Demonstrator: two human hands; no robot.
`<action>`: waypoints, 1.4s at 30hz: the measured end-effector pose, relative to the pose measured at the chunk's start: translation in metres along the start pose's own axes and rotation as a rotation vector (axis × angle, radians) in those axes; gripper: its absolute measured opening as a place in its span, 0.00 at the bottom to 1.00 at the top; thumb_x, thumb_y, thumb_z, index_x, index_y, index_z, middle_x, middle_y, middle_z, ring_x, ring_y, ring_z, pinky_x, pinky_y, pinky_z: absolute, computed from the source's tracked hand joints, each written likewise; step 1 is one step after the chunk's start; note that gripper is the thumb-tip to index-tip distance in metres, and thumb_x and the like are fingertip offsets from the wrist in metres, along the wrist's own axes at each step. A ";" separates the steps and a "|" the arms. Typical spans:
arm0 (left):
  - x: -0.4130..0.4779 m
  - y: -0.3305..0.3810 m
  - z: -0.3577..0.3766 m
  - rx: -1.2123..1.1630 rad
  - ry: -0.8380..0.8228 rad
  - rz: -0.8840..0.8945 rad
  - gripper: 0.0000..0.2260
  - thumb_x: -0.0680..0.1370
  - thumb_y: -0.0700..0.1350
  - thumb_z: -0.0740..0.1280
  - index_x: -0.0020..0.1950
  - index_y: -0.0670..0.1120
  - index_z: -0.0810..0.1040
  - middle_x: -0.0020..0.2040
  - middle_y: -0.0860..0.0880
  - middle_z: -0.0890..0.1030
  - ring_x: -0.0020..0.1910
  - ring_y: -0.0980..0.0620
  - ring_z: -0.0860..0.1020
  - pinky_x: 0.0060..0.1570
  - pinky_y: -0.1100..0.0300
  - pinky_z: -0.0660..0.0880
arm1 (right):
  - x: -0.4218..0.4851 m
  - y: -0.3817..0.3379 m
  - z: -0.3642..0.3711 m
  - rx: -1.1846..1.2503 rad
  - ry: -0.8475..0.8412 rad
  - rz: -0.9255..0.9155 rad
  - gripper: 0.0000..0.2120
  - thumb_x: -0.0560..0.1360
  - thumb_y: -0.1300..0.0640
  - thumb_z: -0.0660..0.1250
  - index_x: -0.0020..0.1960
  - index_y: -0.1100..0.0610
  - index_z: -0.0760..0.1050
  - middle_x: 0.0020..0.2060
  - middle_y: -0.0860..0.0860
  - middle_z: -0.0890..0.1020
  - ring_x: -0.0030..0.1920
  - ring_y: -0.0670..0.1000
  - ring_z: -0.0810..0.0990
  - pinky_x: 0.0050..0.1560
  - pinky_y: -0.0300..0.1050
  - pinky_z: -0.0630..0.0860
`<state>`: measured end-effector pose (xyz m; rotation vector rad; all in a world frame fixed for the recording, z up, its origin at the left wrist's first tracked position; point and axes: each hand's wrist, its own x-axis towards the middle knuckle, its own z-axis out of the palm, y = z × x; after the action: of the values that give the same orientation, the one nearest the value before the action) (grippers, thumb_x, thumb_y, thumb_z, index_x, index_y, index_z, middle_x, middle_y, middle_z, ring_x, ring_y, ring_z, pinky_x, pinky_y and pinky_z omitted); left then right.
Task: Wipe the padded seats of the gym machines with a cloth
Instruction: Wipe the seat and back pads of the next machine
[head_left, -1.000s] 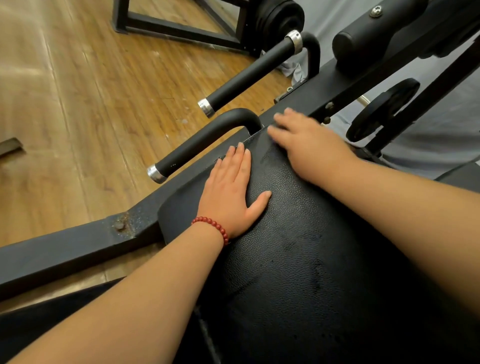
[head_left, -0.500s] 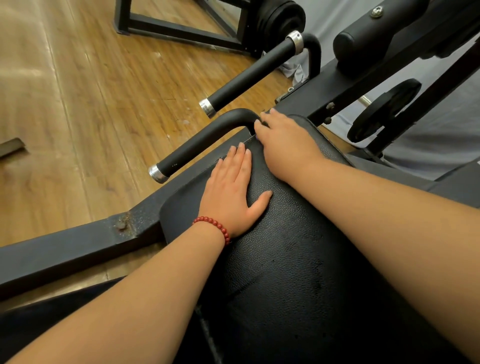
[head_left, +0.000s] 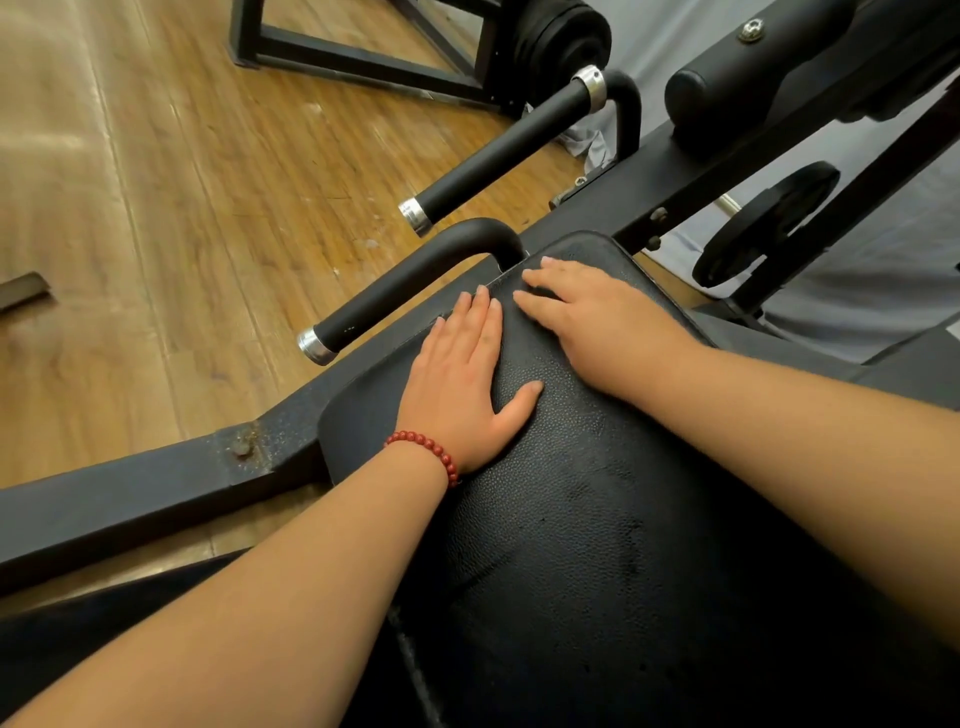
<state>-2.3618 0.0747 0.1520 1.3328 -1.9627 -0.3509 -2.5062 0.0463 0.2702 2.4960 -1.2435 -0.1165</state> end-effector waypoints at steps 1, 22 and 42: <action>0.000 0.000 0.000 -0.003 0.005 0.002 0.40 0.74 0.67 0.46 0.79 0.44 0.48 0.80 0.47 0.48 0.78 0.51 0.44 0.76 0.57 0.40 | 0.002 0.011 -0.001 0.000 0.036 0.049 0.20 0.76 0.68 0.61 0.67 0.63 0.74 0.67 0.63 0.73 0.70 0.66 0.69 0.67 0.61 0.66; 0.000 0.000 0.001 0.009 0.005 0.010 0.40 0.74 0.66 0.47 0.79 0.43 0.50 0.80 0.45 0.49 0.78 0.51 0.45 0.76 0.56 0.42 | -0.049 -0.009 0.008 -0.083 0.160 -0.143 0.20 0.65 0.70 0.70 0.57 0.65 0.81 0.55 0.63 0.82 0.56 0.65 0.81 0.51 0.61 0.78; -0.002 0.003 -0.006 0.010 -0.062 0.002 0.38 0.76 0.66 0.47 0.79 0.44 0.48 0.80 0.47 0.47 0.78 0.52 0.44 0.73 0.60 0.37 | -0.089 -0.038 0.013 0.164 0.190 0.035 0.25 0.67 0.72 0.73 0.63 0.60 0.79 0.62 0.61 0.78 0.63 0.64 0.77 0.64 0.61 0.69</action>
<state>-2.3598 0.0793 0.1569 1.3409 -2.0194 -0.3861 -2.5348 0.1338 0.2382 2.5494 -1.2617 0.2360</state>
